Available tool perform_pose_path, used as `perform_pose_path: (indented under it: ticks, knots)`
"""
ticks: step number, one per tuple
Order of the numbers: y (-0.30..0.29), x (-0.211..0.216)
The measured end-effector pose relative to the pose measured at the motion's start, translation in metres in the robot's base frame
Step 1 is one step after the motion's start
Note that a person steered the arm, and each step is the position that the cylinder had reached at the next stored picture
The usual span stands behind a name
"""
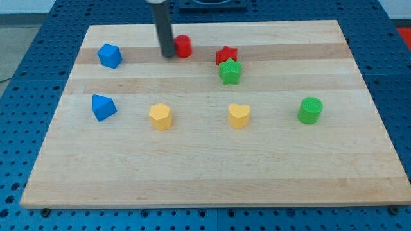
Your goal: Move the red circle slightly right and down
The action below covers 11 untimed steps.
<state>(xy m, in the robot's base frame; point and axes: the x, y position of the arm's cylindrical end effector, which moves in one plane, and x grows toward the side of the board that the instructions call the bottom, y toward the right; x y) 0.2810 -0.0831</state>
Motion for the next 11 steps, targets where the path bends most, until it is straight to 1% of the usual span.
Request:
perform_pose_path:
  ticks: [1,2,3,4,6,8,10,11]
  knots:
    - [-0.008,0.009]
    - [-0.048,0.015]
    - [-0.065,-0.027]
    - [-0.055,-0.056]
    - [-0.029,-0.056]
    - [-0.019,-0.041]
    - [0.016,-0.039]
    - [0.031,-0.031]
